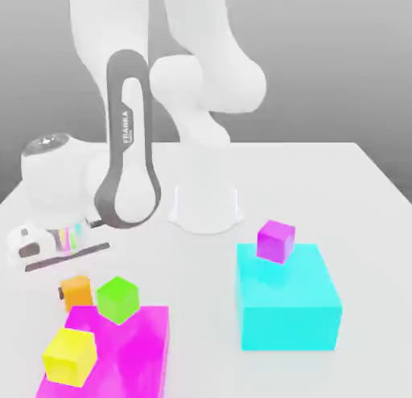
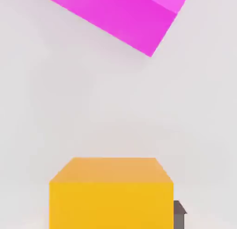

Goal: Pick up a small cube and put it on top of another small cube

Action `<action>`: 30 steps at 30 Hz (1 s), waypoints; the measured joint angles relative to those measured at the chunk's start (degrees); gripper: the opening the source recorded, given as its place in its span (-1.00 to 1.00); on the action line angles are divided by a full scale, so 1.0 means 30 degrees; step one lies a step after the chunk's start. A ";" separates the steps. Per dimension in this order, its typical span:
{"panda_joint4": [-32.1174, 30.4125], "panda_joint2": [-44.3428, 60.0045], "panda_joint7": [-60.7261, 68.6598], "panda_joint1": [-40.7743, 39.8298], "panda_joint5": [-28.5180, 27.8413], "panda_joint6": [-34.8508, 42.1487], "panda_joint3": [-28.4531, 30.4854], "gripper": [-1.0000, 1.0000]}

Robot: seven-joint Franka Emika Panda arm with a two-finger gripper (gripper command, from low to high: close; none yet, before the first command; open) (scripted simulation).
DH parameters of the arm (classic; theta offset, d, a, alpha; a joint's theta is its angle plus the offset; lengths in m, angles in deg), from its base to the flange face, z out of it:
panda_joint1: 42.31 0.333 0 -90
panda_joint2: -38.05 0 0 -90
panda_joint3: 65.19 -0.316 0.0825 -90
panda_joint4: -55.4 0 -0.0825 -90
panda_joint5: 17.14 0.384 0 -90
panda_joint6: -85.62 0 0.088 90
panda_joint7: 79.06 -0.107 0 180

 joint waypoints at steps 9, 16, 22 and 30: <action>-0.0643 -0.4605 -0.6104 0.3209 -0.6966 0.3814 0.4421 -1.00; 0.3323 -0.4469 -1.2219 0.5144 -0.7754 0.7625 0.3863 -1.00; 0.6940 -0.4151 -1.7361 0.6807 -0.7973 1.0906 0.3251 -1.00; 0.7843 -0.1608 -1.8241 0.7005 -0.6709 0.9402 0.2597 1.00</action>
